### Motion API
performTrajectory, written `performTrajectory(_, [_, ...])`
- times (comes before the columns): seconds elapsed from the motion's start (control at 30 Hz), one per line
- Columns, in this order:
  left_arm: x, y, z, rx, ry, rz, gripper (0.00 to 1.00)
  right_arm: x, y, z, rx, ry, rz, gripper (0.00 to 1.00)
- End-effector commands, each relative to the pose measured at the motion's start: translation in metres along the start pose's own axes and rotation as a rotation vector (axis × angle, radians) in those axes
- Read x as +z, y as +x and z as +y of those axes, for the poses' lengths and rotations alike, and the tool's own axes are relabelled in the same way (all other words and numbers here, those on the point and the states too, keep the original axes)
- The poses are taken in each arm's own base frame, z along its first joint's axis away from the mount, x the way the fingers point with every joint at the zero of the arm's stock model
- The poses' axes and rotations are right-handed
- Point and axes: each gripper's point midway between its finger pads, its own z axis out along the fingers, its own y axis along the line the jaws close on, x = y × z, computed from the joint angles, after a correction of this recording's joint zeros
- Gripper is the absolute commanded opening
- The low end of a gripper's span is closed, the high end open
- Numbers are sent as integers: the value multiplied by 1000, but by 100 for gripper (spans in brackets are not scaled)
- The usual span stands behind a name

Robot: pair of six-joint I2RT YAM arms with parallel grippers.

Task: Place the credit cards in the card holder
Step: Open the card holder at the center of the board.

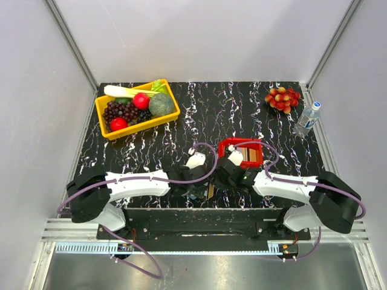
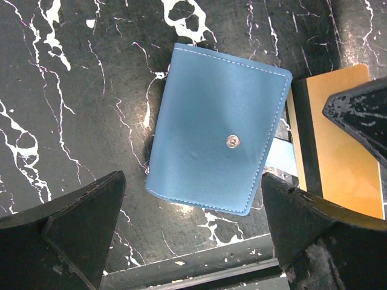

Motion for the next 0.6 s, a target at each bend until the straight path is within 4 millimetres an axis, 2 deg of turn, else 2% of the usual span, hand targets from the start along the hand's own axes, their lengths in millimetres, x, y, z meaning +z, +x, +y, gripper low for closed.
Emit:
performTrajectory(0.0, [-7, -13, -4, -33, 20, -60, 99, 6, -4, 7, 85, -59, 7, 0])
performTrajectory(0.07, [-8, -14, 0, -65, 11, -78, 99, 8, -2, 6, 93, -70, 19, 0])
performTrajectory(0.2, [-15, -20, 11, -127, -5, -122, 99, 7, -6, 18, 110, -136, 7, 0])
performTrajectory(0.57, [-17, -27, 45, -273, 14, -124, 99, 6, -16, 38, 115, -206, -11, 0])
